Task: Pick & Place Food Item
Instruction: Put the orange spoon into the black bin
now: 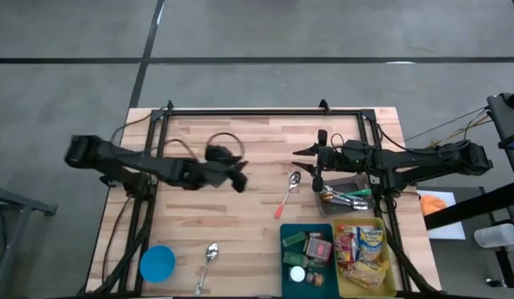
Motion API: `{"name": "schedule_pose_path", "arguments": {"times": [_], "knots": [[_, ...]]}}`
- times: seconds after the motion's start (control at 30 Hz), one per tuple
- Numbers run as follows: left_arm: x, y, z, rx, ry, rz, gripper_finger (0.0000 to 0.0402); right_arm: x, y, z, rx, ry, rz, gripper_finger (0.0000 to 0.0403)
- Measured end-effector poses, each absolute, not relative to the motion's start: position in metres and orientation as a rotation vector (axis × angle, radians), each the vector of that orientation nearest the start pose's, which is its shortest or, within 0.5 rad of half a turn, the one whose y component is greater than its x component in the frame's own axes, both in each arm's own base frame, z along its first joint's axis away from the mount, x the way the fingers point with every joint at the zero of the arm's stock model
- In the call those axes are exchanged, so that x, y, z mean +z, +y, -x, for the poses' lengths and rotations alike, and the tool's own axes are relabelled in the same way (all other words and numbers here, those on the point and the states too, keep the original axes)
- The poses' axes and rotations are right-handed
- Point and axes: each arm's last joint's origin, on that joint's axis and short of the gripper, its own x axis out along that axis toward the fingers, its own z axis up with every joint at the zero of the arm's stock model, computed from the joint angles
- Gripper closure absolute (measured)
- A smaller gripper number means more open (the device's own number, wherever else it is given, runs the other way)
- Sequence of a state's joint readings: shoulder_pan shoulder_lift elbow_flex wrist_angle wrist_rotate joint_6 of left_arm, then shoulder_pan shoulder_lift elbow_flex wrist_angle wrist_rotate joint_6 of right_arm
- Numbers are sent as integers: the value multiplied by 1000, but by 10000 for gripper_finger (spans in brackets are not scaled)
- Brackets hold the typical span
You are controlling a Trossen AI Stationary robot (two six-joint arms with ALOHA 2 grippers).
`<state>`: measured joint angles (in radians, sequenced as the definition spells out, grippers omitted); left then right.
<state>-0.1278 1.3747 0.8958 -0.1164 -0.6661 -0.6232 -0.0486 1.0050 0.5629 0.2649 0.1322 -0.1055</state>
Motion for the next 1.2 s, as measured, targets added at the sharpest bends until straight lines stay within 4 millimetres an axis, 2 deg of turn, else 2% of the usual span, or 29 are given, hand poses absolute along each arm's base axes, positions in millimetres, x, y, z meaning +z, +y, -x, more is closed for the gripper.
{"name": "schedule_pose_path", "arguments": {"times": [0.13, 0.27, 0.5, 0.67, 0.9, 1.2], "knots": [[250, -15, -248, 578, 239, 292, 280, 259, -15, -220, -171, 186, 112, 264], [241, -14, -215, 403, 217, 112, 280, 259, -14, -220, -169, 186, 112, 264], [233, -13, -175, 231, 120, -49, 280, 259, -14, -220, -169, 185, 112, 264], [229, -13, -154, 137, 49, -244, 280, 259, -14, -220, -169, 185, 112, 264], [222, -11, -133, 114, -48, -224, 280, 259, -14, -220, -169, 184, 112, 264], [224, -11, -128, 116, -90, -188, 280, 259, -14, -220, -169, 185, 112, 264]]}}
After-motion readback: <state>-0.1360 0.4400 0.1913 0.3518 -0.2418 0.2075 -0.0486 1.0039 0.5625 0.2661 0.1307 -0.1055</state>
